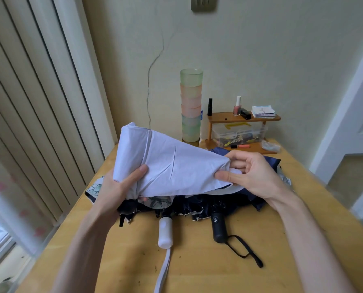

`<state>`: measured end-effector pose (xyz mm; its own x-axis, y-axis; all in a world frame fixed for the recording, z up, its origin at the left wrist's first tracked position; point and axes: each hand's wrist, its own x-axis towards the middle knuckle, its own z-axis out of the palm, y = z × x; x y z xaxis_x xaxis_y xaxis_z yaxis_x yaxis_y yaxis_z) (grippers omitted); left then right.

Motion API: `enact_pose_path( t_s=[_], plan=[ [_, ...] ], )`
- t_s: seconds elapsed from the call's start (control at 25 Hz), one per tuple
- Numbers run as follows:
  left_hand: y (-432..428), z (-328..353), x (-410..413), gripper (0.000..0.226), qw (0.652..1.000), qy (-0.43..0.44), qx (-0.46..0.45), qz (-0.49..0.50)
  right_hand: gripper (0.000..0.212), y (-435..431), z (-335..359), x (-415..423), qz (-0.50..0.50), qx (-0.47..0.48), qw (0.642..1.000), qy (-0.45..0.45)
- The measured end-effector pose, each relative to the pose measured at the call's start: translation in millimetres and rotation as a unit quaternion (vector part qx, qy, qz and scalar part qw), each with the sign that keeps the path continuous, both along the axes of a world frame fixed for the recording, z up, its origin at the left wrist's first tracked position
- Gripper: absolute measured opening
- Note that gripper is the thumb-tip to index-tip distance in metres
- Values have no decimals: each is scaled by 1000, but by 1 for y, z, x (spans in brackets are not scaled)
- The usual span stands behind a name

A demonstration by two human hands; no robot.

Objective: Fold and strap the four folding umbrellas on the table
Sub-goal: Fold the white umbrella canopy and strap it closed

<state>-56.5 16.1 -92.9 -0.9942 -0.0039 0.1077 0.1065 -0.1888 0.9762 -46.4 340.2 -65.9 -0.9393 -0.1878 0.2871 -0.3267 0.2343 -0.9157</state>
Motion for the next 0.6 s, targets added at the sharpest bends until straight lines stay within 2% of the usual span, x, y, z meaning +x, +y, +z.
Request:
enact_pose_path(
  t_s=[0.16,0.32,0.44,0.52,0.6],
  plan=[
    [-6,-1,-1,58,1000,2,-23,9,46,3,1,2,9,11,999,-36],
    [-4,-1,-2,54,1000,1,-23,15,54,6,0,1,5,19,998,-52],
    [0,-5,-3,75,999,9,-46,12,63,5,-2,-1,-36,66,997,-27],
    [2,-6,-3,74,997,14,-77,0,60,5,-3,-2,-49,76,996,1],
    [1,-5,-2,69,997,20,-72,5,49,8,-4,-4,-38,50,998,4]
  ],
)
